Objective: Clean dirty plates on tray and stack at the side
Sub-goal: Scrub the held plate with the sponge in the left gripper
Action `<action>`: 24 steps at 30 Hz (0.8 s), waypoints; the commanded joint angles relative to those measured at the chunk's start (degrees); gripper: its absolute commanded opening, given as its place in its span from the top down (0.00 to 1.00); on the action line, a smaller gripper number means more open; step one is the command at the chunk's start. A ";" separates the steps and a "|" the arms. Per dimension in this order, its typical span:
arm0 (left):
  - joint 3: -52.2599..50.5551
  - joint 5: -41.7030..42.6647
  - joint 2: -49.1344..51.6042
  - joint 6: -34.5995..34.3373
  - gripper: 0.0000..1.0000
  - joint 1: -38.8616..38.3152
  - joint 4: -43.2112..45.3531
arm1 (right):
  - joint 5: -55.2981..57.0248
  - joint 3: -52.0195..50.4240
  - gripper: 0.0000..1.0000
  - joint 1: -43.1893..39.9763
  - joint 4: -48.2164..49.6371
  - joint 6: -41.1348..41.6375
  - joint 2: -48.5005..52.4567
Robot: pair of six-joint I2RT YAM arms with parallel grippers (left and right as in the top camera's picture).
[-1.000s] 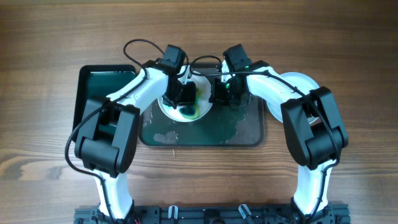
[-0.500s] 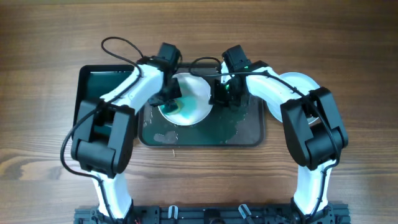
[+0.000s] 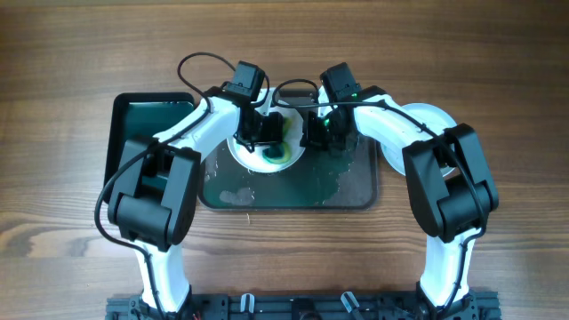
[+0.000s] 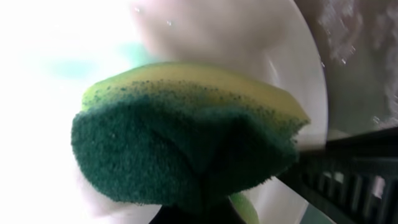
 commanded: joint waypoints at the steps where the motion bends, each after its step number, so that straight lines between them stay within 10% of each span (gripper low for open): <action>1: -0.22 -28.63 1.16 -5.33 0.96 0.39 1.57 | 0.44 -0.28 0.96 0.31 -0.81 -1.18 1.62; 7: -0.20 -49.70 1.14 -17.14 0.96 0.39 -9.64 | 0.44 -0.28 0.96 0.31 -0.79 -1.16 1.62; 17: 2.97 -16.70 0.11 -17.79 0.96 0.39 -16.26 | 0.48 -0.26 0.96 0.31 -0.79 -1.14 1.62; 24: 9.84 -24.48 -4.39 -17.77 0.96 2.38 -22.40 | 0.74 -0.26 0.96 0.31 -0.83 -0.76 1.60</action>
